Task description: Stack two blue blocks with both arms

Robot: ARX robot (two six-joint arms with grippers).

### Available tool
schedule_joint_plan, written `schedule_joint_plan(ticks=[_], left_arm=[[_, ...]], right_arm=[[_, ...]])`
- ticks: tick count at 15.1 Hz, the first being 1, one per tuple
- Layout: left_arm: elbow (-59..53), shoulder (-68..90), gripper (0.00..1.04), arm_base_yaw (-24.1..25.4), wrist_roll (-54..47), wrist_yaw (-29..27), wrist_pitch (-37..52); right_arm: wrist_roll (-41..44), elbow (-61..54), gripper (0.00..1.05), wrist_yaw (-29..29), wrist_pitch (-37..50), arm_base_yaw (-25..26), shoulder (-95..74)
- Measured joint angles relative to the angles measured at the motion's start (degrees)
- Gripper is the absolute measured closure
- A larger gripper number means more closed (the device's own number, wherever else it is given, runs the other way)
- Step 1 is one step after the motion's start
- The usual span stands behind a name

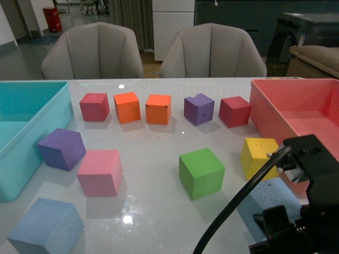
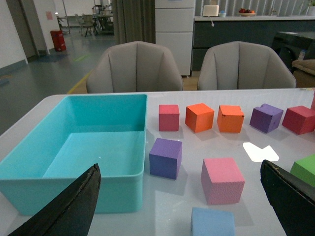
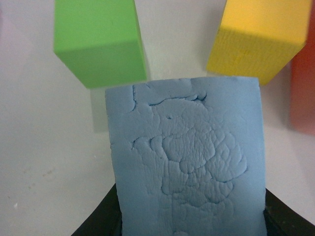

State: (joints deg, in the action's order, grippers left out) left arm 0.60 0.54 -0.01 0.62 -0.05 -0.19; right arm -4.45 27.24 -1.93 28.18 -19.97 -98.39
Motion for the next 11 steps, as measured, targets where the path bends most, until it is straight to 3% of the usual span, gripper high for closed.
schedule_joint_plan(ticks=[4, 11], left_arm=[[0.00, 0.00, 0.07, 0.00, 0.00, 0.02, 0.00], [0.00, 0.00, 0.07, 0.00, 0.00, 0.02, 0.00]], right_arm=[[0.76, 6.25, 0.61, -0.83, -7.30, -2.95, 11.50], [5.68, 39.74, 0.62, 3.69, -15.72, -0.98, -16.04]])
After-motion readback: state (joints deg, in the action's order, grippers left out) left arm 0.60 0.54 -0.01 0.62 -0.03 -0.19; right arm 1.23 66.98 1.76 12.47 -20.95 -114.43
